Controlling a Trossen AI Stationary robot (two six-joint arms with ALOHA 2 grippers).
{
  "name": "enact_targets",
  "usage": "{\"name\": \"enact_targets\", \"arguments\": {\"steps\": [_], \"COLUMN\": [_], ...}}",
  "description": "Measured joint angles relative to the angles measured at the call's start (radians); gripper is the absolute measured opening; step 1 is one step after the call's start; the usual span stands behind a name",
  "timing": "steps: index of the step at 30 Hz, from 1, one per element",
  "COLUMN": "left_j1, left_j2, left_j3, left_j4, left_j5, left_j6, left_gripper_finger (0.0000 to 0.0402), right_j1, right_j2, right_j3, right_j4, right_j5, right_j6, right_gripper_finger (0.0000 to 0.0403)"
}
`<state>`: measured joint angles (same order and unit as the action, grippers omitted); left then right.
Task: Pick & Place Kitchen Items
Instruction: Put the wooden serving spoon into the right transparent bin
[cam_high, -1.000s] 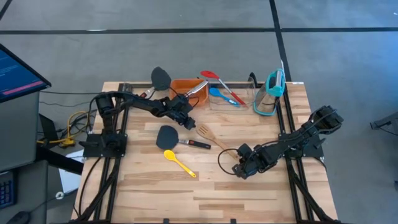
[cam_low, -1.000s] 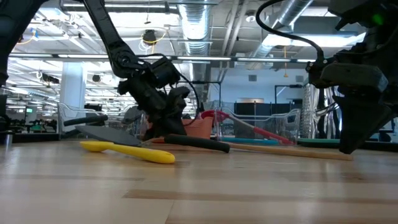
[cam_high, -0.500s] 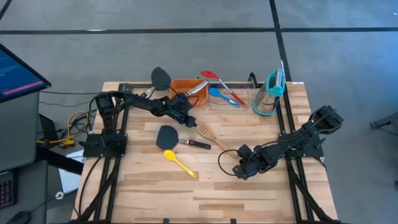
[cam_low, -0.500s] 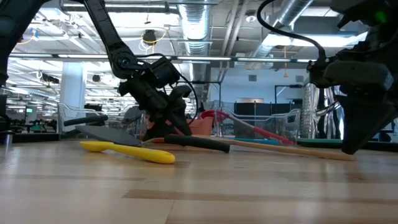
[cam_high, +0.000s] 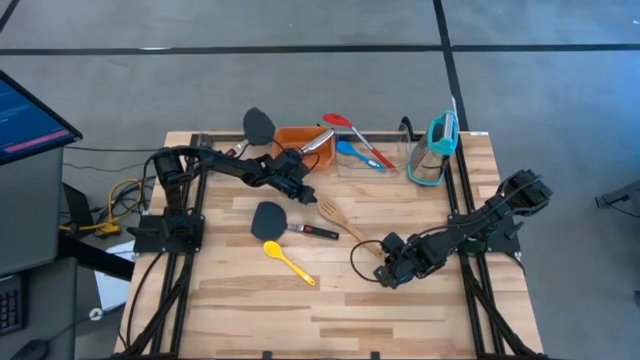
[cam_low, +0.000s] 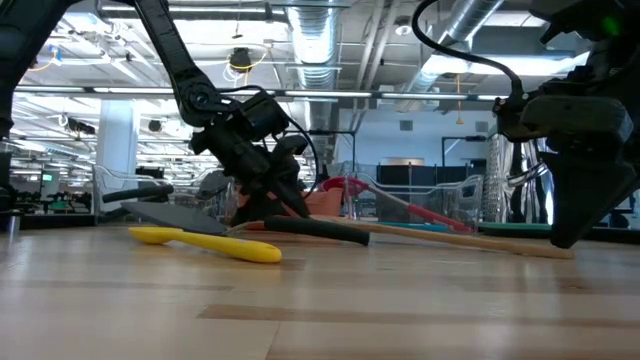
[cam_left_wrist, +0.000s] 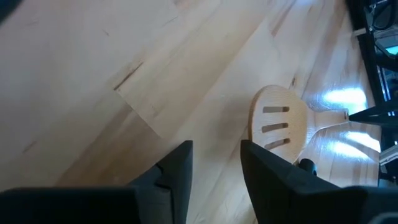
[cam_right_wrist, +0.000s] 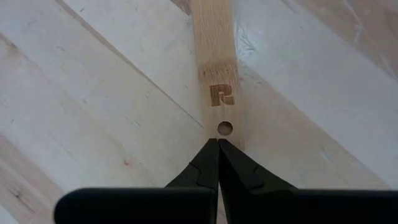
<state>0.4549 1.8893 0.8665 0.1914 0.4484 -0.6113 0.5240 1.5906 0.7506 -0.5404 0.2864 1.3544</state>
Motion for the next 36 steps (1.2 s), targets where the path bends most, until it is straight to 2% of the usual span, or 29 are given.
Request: {"name": "enact_targets", "arguments": {"steps": [8, 14, 22, 36], "left_j1": [0.007, 0.012, 0.012, 0.002], "left_j2": [0.000, -0.003, -0.003, -0.003], "left_j3": [0.001, 0.001, -0.011, -0.011], "left_j4": [-0.002, -0.064, -0.012, 0.016], "left_j5": [-0.003, -0.001, 0.081, 0.083], "left_j6": [0.004, 0.046, 0.049, 0.050], "left_gripper_finger": [0.0116, 0.0116, 0.0115, 0.0114], "right_j1": [0.000, 0.000, 0.000, 0.000], "right_j2": [0.000, 0.001, 0.001, 0.001], "right_j3": [0.000, 0.000, 0.000, 0.000], "right_j4": [0.000, 0.003, 0.003, 0.004], "right_j5": [0.000, -0.001, -0.001, -0.001], "right_j6": [0.000, -0.002, -0.002, -0.001], "right_gripper_finger": [0.0000, 0.0000, 0.0000, 0.0000]}}
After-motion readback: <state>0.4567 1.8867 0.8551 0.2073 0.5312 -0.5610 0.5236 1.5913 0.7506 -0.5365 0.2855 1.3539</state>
